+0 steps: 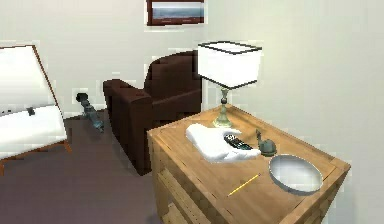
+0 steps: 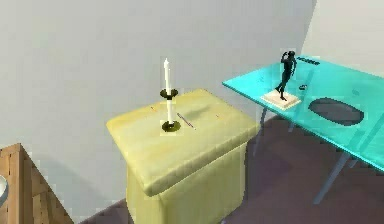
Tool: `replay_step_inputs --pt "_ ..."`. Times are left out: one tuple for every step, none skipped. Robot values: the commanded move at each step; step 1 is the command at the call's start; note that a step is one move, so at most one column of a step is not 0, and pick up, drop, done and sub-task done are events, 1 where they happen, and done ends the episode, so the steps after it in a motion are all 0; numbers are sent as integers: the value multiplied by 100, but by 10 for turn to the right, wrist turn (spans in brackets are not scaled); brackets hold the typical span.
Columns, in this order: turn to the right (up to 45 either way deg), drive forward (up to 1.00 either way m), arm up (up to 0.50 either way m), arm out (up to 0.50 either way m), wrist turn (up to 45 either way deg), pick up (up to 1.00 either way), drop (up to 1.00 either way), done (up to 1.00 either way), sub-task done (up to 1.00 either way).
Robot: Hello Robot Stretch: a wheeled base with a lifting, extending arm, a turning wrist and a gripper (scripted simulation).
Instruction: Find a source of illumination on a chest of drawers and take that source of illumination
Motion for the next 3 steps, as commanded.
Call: replay_step_inputs --pt "0 0 50 0 0 0 0 0 0" --pt "0 0 36 0 0 0 0 0 0" --pt "0 0 0 48 0 0 0 0 0"
